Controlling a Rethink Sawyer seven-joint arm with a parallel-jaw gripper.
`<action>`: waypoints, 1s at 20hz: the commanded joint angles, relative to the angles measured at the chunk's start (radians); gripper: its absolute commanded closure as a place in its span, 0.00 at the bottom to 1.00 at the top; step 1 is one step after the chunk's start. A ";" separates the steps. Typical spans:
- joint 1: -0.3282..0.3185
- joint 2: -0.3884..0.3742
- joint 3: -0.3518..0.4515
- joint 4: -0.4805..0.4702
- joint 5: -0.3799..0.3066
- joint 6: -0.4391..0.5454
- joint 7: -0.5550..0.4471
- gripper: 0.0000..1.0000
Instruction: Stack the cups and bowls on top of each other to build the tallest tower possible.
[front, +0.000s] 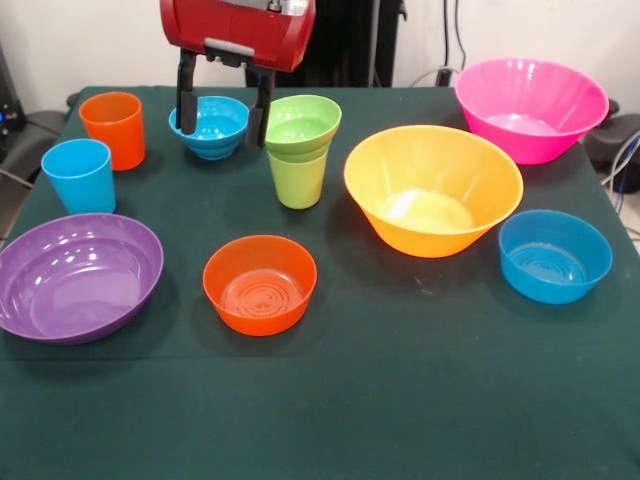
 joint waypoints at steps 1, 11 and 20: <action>0.017 0.079 0.060 0.002 -0.078 -0.058 -0.019 0.00; 0.015 0.078 0.072 -0.007 -0.070 -0.024 -0.027 0.00; -0.085 0.034 0.202 0.057 -0.007 0.007 -0.150 0.00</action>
